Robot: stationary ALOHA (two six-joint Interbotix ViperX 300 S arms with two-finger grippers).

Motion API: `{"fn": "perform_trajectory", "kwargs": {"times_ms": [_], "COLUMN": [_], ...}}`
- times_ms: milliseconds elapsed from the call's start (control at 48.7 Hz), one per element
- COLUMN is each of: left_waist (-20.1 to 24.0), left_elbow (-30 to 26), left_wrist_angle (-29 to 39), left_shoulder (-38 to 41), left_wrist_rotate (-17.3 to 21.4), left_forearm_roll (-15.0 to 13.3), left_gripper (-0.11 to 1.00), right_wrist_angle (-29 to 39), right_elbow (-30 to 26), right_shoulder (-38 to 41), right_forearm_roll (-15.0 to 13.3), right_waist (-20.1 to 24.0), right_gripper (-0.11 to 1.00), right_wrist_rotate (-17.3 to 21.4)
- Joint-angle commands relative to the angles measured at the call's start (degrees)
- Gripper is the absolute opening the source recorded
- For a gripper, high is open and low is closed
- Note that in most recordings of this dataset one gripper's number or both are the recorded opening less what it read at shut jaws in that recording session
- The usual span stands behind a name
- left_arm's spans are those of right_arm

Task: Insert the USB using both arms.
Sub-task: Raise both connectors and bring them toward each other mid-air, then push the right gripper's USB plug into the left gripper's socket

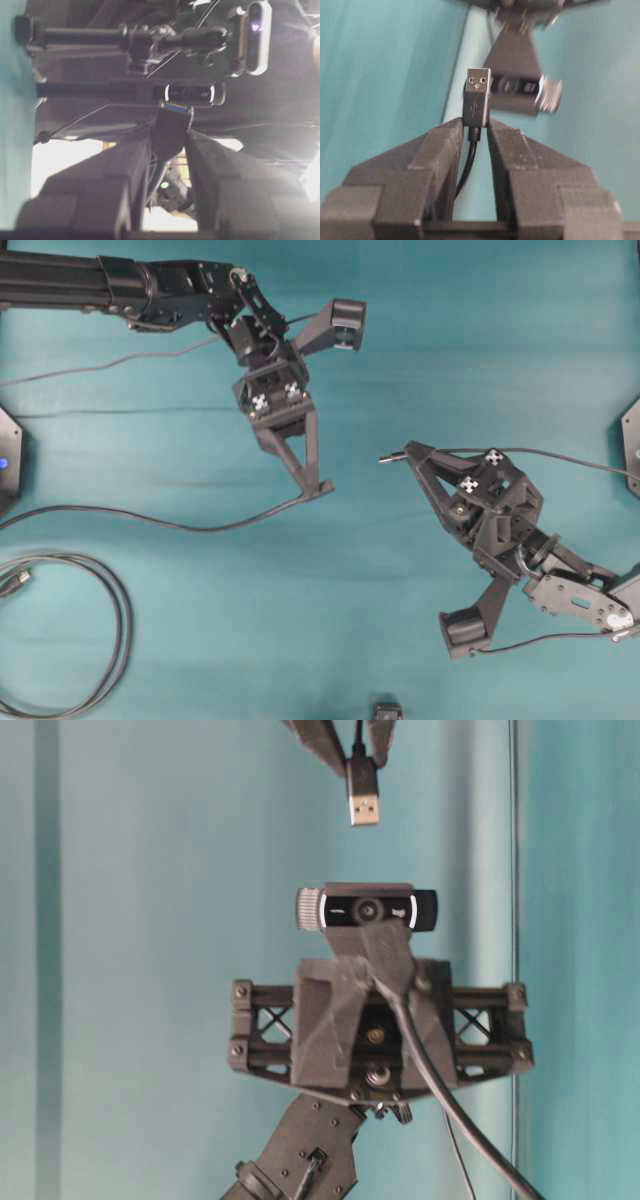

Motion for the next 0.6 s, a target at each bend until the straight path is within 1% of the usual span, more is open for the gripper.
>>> {"fn": "perform_trajectory", "kwargs": {"times_ms": [0,144,390,575], "left_waist": [-0.18,-0.70,-2.02,-2.20], "left_elbow": [-1.05,-1.41,-1.85,-2.72], "left_wrist_angle": [0.62,0.35,0.26,-0.09], "left_shoulder": [-0.62,-0.18,0.97,1.85], "left_wrist_rotate": [-0.79,-1.85,-2.11,-2.20], "left_forearm_roll": [-1.23,-1.23,-1.23,-1.23], "left_gripper": [0.26,0.26,0.26,0.26], "right_wrist_angle": [-0.53,-1.58,-5.01,-5.45], "right_elbow": [-0.79,-0.53,-0.18,-0.09], "right_shoulder": [-0.53,-0.53,-0.53,-0.53], "right_forearm_roll": [-0.88,-0.88,-0.88,-1.05], "right_waist": [0.09,0.09,0.09,0.09], "right_gripper": [0.20,0.20,0.20,0.20], "right_wrist_rotate": [-0.18,-0.26,-0.35,-0.26]}}
